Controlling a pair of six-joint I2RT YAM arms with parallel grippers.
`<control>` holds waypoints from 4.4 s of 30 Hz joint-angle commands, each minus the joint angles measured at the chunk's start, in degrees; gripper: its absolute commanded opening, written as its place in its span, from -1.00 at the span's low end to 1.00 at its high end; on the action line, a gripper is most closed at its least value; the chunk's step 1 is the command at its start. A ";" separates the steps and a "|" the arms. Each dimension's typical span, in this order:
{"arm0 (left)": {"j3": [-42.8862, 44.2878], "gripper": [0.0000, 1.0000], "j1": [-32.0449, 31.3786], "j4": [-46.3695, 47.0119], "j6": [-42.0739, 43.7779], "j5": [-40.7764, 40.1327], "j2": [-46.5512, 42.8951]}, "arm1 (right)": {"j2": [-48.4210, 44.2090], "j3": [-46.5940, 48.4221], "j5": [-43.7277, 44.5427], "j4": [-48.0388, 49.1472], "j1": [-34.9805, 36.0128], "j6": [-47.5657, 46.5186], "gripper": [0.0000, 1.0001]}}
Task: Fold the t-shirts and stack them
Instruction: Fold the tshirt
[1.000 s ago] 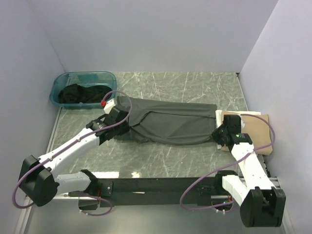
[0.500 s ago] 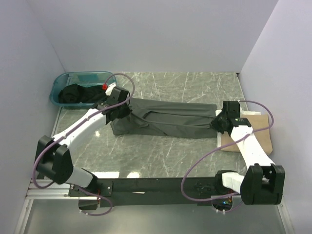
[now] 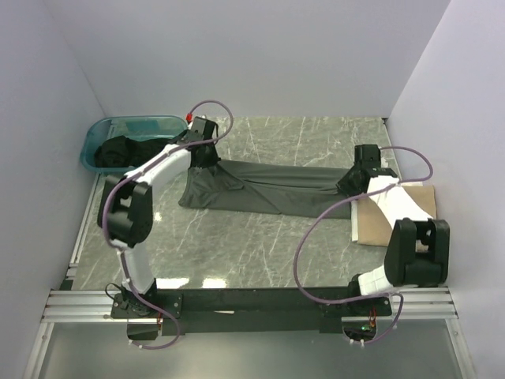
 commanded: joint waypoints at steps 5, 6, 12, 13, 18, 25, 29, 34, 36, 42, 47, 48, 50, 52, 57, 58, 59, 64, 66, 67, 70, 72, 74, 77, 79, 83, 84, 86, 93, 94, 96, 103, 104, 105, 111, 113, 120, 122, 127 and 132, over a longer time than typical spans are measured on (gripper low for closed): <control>12.39 -0.32 1.23 -2.26 6.82 -0.39 8.45 | 9.07 9.01 1.92 2.76 -0.46 -1.74 -0.68; 12.83 0.02 1.23 -2.17 7.17 0.83 8.72 | 9.60 9.55 1.91 2.85 -0.46 -2.19 -0.57; 9.77 0.69 1.15 -0.68 6.12 4.69 4.51 | 8.29 10.96 1.47 2.41 0.42 -5.70 0.48; 6.89 0.78 1.15 0.46 5.60 5.75 3.46 | 7.07 10.61 1.73 2.32 0.86 -6.05 0.57; -3.93 0.99 0.36 6.79 1.82 12.87 -3.05 | 3.72 7.10 0.86 2.84 6.57 -7.73 0.61; -7.56 0.99 -0.88 10.92 -1.61 16.48 -0.43 | 0.91 1.38 -1.78 4.61 9.48 -7.55 0.61; -4.48 0.99 -2.19 10.23 -1.70 16.58 3.87 | -0.76 -0.73 -0.99 4.34 9.56 -7.90 0.61; 0.86 0.99 -3.07 6.37 -0.56 16.14 8.45 | -2.69 -1.00 1.38 3.12 9.13 -8.34 0.61; 1.24 0.99 -3.34 5.57 -0.56 14.82 9.34 | -3.05 -0.99 1.91 2.94 9.04 -8.34 0.61; 1.76 0.99 -3.34 6.09 -0.03 13.85 10.30 | -3.49 -1.70 0.51 3.46 8.07 -8.61 0.61; 7.20 0.99 -3.34 8.90 0.76 16.30 14.25 | -4.37 -1.70 0.86 3.38 7.37 -8.87 0.61; 9.04 0.99 -3.34 8.12 0.85 16.57 16.69 | -4.63 -1.61 1.47 3.20 7.19 -8.96 0.61; 15.54 0.99 -3.34 6.11 1.37 16.05 20.04 | -5.42 -1.70 1.73 2.85 6.84 -9.31 0.61; 21.33 0.99 -3.34 4.87 1.81 14.91 21.63 | -6.21 -1.78 1.56 2.76 6.75 -9.40 0.61; 27.43 0.99 -3.34 1.18 2.87 11.66 22.17 | -7.00 -2.49 0.86 2.93 6.75 -9.31 0.61; 26.65 0.99 -3.34 0.91 2.87 10.69 21.56 | -7.27 -2.75 0.94 3.20 6.84 -9.31 0.61; 25.59 0.99 -3.34 1.26 2.96 10.51 20.77 | -7.27 -3.19 0.77 3.20 6.75 -9.40 0.61; 15.24 0.99 -3.34 2.93 1.64 9.54 12.95 | -5.43 -2.23 -0.81 4.42 6.66 -10.36 0.61; 12.68 0.99 -3.34 3.02 1.03 9.54 9.35 | -3.67 -0.65 -1.78 4.69 6.75 -10.63 0.61; 10.14 0.99 -3.34 2.49 -0.11 6.67 8.03 | -1.40 1.36 -1.78 4.78 6.84 -11.58 0.61; 1.64 0.99 -3.34 4.42 -1.69 5.15 1.01 | 4.04 6.27 -3.01 5.39 6.84 -13.26 0.61; -2.61 0.99 -3.25 6.08 -2.66 3.83 -4.01 | 7.39 9.36 -3.45 4.87 6.93 -13.79 0.61; -7.54 0.99 -3.25 7.14 -4.07 2.95 -6.38 | 12.75 13.67 -3.80 4.87 6.93 -14.32 0.61; -9.14 0.99 -3.07 7.33 -4.43 3.12 -4.22 | 20.13 19.56 -5.21 3.73 6.93 -14.93 0.61; -7.47 0.99 -2.81 6.10 -4.60 3.92 -1.84 | 24.27 22.89 -5.30 3.11 7.01 -15.63 0.61; -4.48 0.99 -2.28 4.95 -5.31 4.00 4.22 | 30.17 27.57 -6.70 0.65 6.93 -16.08 0.61; -3.69 0.99 -2.02 5.04 -5.13 4.53 5.11 | 31.39 27.57 -7.40 1.00 6.93 -15.99 0.61; -2.81 0.99 -1.67 5.48 -4.78 6.46 7.65 | 32.10 26.96 -8.63 0.13 6.93 -15.29 0.61; 6.14 0.99 -1.40 3.64 -4.08 8.92 16.36 | 25.45 14.05 -12.94 5.21 7.45 -13.79 0.61; 7.03 0.99 -1.40 3.72 -3.21 8.93 17.24 | 24.30 10.82 -13.12 6.35 7.45 -13.44 0.61; 10.00 0.99 -1.40 3.90 -2.76 10.68 19.44 | 21.49 7.98 -13.55 7.06 7.80 -12.91 0.61; 24.86 0.99 -1.49 0.74 -1.09 14.02 30.67 | 12.17 -7.90 -18.02 13.56 12.28 -7.91 0.59; 26.45 0.99 -1.49 0.73 -1.26 14.72 31.74 | 11.20 -9.68 -18.04 14.18 13.07 -7.03 0.59; 29.59 0.99 -1.49 0.64 -1.70 16.12 32.70 | 9.45 -11.44 -18.21 15.14 14.04 -6.33 0.59; 39.62 0.99 -1.75 1.52 -3.19 21.23 39.47 | 6.97 -21.46 -25.85 19.01 24.66 -1.76 0.59; 41.48 0.99 -1.84 2.74 -4.51 22.28 41.40 | 7.41 -24.63 -30.50 23.13 27.04 0.70 0.59; 49.12 0.99 -2.46 7.32 -11.28 25.27 47.30 | 2.86 -24.99 -34.56 24.64 38.99 0.01 0.58; 50.10 0.99 -3.07 8.90 -12.68 24.84 48.36 | 1.09 -24.11 -35.53 24.65 42.42 -0.52 0.58; 49.49 0.99 -3.51 11.10 -16.11 22.29 48.62 | -3.83 -22.09 -30.79 18.68 45.69 -1.66 0.58; 45.72 0.99 -3.69 12.16 -16.65 19.56 46.17 | -9.45 -22.09 -24.03 13.41 46.04 -0.96 0.58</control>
